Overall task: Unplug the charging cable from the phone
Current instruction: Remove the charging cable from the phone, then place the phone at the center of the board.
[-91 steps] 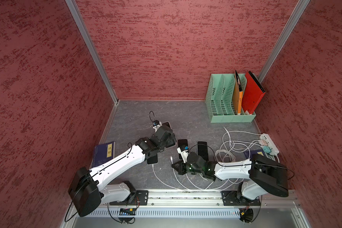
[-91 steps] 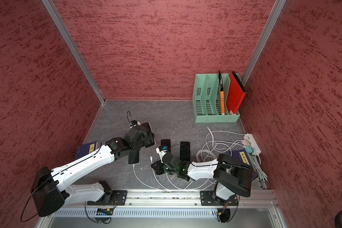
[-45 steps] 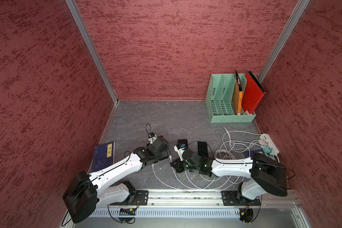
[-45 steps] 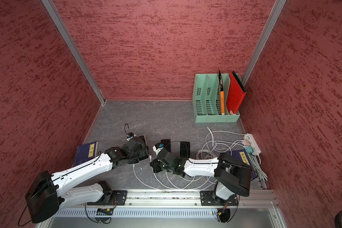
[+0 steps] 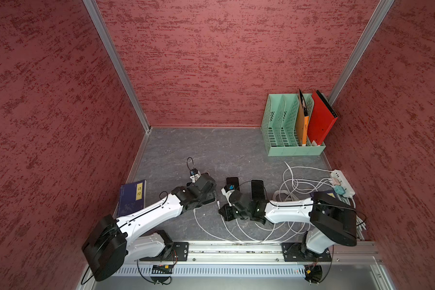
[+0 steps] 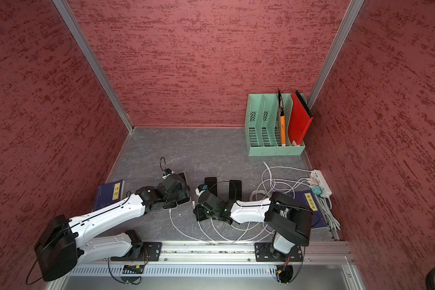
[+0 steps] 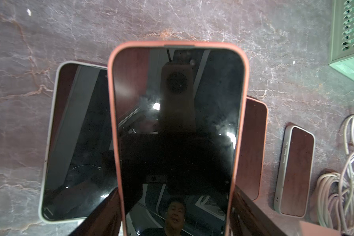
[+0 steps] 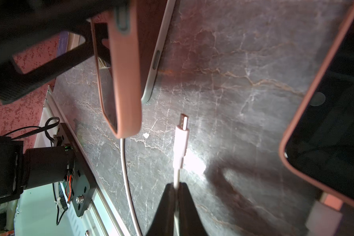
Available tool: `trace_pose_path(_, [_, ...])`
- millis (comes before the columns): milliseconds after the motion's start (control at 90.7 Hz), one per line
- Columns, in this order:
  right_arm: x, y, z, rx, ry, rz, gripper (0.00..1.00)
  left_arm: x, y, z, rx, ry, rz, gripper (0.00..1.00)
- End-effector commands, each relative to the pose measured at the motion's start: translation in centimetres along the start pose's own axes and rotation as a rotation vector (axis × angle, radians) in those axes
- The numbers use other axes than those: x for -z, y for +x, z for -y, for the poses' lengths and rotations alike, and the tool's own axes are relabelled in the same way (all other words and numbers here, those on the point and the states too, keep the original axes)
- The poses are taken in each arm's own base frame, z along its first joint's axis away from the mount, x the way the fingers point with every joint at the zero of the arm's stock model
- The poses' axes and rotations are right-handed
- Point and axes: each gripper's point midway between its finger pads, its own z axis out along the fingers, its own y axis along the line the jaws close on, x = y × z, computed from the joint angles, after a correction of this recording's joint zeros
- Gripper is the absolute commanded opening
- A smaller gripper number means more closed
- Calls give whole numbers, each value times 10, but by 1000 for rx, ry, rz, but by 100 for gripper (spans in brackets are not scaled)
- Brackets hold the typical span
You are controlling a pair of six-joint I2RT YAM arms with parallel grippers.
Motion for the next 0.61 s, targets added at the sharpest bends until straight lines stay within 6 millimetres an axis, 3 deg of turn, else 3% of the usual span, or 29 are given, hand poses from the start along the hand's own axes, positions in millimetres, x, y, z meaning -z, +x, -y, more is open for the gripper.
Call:
trace_pose_path(0, [5, -10, 6, -12, 31, 40, 43, 1, -10, 17, -13, 45, 28, 0])
trace_pose_path(44, [5, -10, 7, -20, 27, 37, 55, 0, -11, 18, -17, 37, 29, 0])
trace_pose_path(77, [5, -11, 6, -23, 22, 35, 75, -1, -11, 18, -19, 35, 27, 0])
trace_pose_path(99, [6, -11, 6, -22, 21, 35, 83, -2, -11, 19, -20, 34, 28, 0])
trace_pose_path(154, [9, -11, 6, -15, 18, 46, 92, -3, -13, 22, -29, 35, 27, 0])
trace_pose_path(386, [41, -20, 2, -8, -35, 152, 94, -17, -20, 30, -62, -6, 11, 0])
trace_pose_path(595, [73, -22, 19, -40, -20, 271, 93, -40, -22, 29, -108, -103, -27, 0])
